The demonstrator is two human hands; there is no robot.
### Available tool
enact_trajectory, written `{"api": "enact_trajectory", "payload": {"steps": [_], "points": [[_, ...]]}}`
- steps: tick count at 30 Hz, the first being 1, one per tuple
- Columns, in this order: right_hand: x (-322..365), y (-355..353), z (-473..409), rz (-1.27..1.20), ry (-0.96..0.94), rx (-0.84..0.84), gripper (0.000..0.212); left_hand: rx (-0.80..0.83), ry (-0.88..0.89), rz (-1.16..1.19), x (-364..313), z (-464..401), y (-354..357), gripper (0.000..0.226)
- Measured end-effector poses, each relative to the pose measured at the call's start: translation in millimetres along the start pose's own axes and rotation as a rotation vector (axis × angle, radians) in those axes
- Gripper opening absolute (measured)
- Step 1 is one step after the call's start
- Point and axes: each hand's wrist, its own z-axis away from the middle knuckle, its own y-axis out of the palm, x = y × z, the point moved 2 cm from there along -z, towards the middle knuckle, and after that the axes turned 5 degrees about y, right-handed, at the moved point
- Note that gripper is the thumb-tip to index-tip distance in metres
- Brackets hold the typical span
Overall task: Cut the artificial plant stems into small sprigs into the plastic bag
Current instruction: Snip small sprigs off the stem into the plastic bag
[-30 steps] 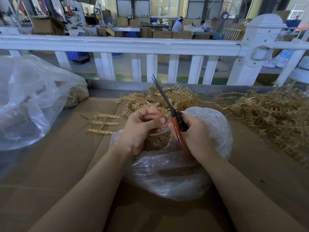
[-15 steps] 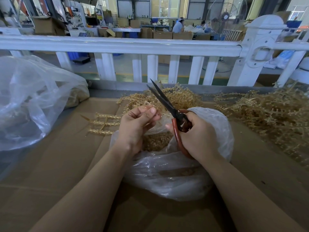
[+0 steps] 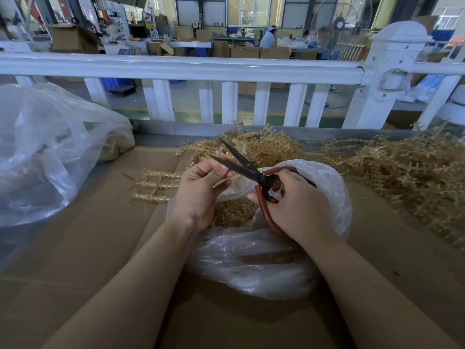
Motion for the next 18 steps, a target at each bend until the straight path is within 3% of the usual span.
{"api": "enact_trajectory", "payload": {"steps": [13, 18], "points": [[0.3, -1.7, 0.5, 0.099, -0.008, -0.042, 0.053, 0.057, 0.011, -0.037, 1.6, 1.2, -0.3, 0.009], [1.9, -2.4, 0.9, 0.054, -0.019, -0.044, 0.059, 0.062, -0.004, 0.000, 3.0, 0.2, -2.1, 0.008]]}}
